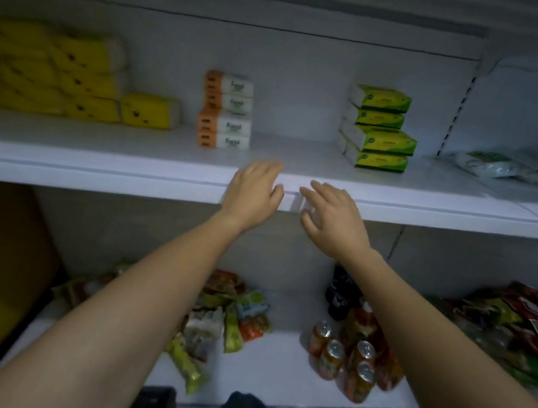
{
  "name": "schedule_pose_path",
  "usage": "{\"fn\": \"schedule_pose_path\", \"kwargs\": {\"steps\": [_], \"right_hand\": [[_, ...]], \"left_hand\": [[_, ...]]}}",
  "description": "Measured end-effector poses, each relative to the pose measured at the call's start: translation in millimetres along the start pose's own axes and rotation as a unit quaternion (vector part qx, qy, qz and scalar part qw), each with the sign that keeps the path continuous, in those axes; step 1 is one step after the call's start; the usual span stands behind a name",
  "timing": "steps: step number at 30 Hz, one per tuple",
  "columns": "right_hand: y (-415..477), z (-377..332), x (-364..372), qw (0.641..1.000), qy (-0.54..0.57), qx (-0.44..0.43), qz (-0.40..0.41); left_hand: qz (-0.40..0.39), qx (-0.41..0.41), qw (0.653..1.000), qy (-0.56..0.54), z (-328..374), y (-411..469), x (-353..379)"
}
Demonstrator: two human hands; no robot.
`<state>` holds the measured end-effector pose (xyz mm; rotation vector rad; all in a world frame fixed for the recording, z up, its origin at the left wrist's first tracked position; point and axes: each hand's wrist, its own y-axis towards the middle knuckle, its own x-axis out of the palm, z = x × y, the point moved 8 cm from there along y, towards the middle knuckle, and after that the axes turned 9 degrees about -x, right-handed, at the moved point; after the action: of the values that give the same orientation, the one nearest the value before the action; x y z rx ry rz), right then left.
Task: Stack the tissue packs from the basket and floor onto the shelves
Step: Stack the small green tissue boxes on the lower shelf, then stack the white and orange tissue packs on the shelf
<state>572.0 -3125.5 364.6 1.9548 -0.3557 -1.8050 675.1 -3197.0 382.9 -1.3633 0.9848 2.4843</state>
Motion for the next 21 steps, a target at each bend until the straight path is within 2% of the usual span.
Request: {"fn": "schedule_pose_path", "kwargs": {"steps": [7,12,17,21], "right_hand": [[-31.1,-175.9,65.1,0.994,0.066,-0.081,-0.024],[-61.5,-285.7,148.5,0.98,0.126,-0.12,-0.092],[-110.8,-356.3,260.1,0.949,0.198,-0.117,-0.214],[-161.6,-378.7,355.5,0.898,0.254,-0.056,-0.355]], "left_hand": [[-0.022,-0.087,0.995,0.053,-146.9,-155.4,-33.8],[-0.077,-0.165,0.981,0.072,-250.4,-253.4,-38.1],[-0.172,-0.263,0.947,0.066,-342.8,-349.9,-16.5],[-0.241,-0.38,0.893,0.024,-412.1,-423.5,24.7]]}}
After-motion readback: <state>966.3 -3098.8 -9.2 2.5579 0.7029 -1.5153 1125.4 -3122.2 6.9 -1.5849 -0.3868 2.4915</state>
